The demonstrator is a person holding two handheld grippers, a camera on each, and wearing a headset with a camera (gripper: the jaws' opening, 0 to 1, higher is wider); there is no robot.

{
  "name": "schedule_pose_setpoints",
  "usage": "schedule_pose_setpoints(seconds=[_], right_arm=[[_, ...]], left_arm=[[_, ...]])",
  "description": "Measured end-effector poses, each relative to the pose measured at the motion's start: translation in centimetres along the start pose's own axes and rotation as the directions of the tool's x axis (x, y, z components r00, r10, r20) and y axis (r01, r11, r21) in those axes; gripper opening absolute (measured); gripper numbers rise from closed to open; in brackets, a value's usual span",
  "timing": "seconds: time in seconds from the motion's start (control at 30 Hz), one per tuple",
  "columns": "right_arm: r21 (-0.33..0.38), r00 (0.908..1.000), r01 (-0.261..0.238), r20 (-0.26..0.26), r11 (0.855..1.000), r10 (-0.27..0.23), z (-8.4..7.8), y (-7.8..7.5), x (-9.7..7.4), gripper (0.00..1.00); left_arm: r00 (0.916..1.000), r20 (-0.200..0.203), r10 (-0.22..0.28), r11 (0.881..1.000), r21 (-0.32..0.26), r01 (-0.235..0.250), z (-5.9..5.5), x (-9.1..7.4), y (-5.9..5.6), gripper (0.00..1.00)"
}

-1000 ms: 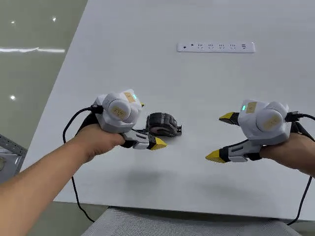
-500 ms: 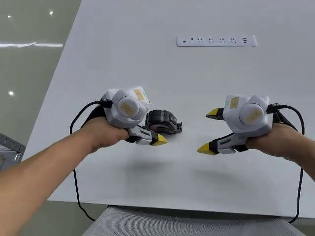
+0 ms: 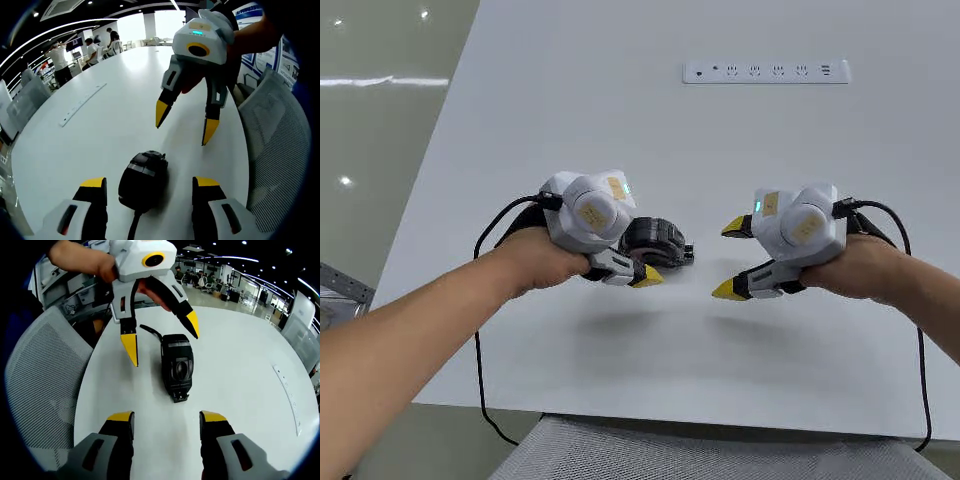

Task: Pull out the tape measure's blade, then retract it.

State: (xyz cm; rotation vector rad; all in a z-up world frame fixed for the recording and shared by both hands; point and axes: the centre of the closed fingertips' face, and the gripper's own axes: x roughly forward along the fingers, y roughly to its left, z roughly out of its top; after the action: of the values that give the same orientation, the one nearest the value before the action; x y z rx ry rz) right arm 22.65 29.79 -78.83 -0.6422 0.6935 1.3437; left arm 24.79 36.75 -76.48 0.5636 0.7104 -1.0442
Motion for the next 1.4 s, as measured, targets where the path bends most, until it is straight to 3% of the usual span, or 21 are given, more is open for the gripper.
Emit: schedule_pose_setpoints(seconds=[0.57, 0.83, 1.4], right_arm=[[-0.032, 0.9996, -0.027, 0.004, 0.999, 0.028, -0.1, -1.0, 2.8, 0.40], [-0.054, 0.9993, -0.038, -0.001, 0.998, 0.038, -0.2, -1.4, 4.1, 0.35], [-0.077, 0.9983, -0.051, 0.023, 0.996, 0.053, 0.2, -2.2, 5.5, 0.20]], left_arm=[[0.9993, -0.030, -0.021, 0.997, 0.078, 0.023, 0.1, 1.0, 0.4, 0.58], [0.9986, -0.036, -0.040, 0.995, 0.087, 0.043, 0.1, 1.5, 0.5, 0.55], [0.9952, -0.072, -0.066, 0.984, 0.162, 0.077, -0.1, 2.5, 0.4, 0.48]])
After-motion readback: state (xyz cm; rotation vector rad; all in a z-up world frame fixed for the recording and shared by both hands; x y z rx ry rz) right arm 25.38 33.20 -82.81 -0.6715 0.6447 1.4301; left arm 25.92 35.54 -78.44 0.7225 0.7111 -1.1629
